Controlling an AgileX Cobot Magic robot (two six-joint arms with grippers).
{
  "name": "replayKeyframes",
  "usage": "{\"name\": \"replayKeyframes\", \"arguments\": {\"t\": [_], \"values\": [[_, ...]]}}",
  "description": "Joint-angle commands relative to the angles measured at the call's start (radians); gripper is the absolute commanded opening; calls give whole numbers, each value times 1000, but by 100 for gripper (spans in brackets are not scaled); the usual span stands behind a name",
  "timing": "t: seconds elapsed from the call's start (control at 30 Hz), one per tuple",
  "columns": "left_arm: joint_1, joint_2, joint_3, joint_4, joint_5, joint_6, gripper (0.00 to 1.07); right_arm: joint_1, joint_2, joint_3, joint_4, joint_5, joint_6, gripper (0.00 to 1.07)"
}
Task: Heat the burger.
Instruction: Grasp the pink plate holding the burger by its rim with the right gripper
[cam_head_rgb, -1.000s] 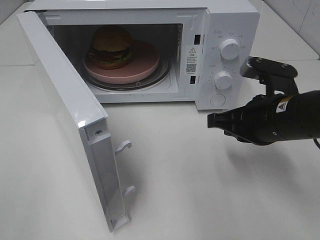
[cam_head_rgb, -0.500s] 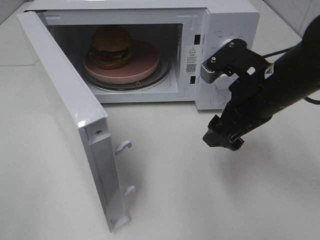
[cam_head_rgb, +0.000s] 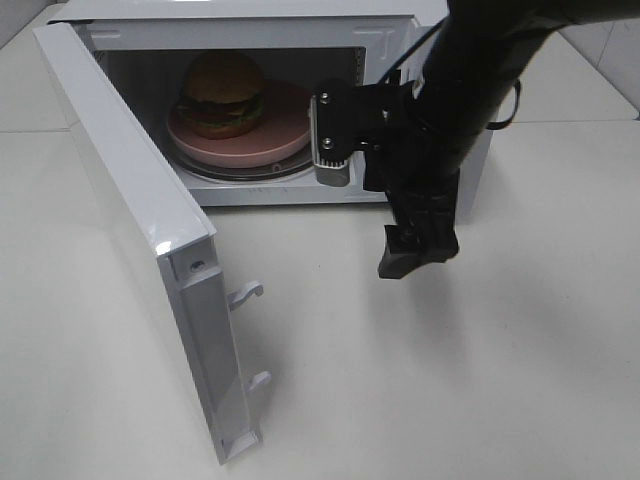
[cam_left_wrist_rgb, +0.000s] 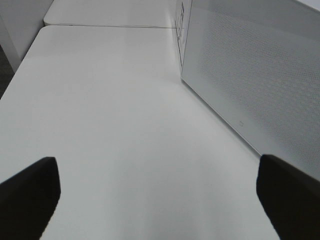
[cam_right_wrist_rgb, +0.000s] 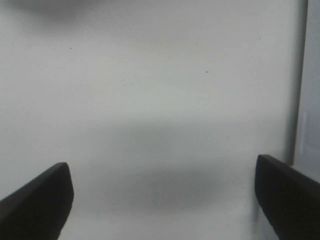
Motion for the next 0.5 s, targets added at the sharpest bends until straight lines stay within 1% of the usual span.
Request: {"name": "replayKeyframes", "arguments": {"t": [0.03, 0.07, 0.1, 0.13, 0.17, 0.2, 0.23, 0.27, 0.3, 0.33, 0.37, 0.4, 0.43, 0.47, 0.5], "values": [[3, -5, 4, -1, 3, 0, 100, 19, 50, -82, -24, 35, -25, 95], [3, -5, 4, -1, 3, 0, 100, 26, 92, -156, -33, 51, -31, 94], [3, -5, 4, -1, 3, 0, 100, 36, 110, -184, -34, 59, -38, 93], [3, -5, 4, -1, 3, 0, 100, 36, 110, -184, -34, 59, -38, 93], [3, -5, 4, -1, 3, 0, 100, 50, 150, -253, -32, 91, -60, 92], [3, -5, 4, -1, 3, 0, 100, 54, 171, -285, -30, 106, -74, 91], [3, -5, 4, -1, 3, 0, 100, 54, 171, -285, -30, 106, -74, 91], [3, -5, 4, -1, 3, 0, 100, 66, 217, -341, -31, 126, -97, 90], [3, -5, 4, -1, 3, 0, 100, 66, 217, -341, -31, 126, -97, 90], [3, -5, 4, -1, 3, 0, 100, 72, 257, -396, -34, 149, -104, 89], [3, -5, 4, -1, 3, 0, 100, 72, 278, -426, -34, 162, -106, 88], [3, -5, 4, -1, 3, 0, 100, 72, 278, -426, -34, 162, -106, 88], [3, -5, 4, -1, 3, 0, 100, 73, 312, -483, -34, 185, -106, 87], [3, -5, 4, -1, 3, 0, 100, 73, 312, -483, -34, 185, -106, 87], [3, -5, 4, -1, 3, 0, 100, 77, 347, -529, -34, 212, -102, 86]]}}
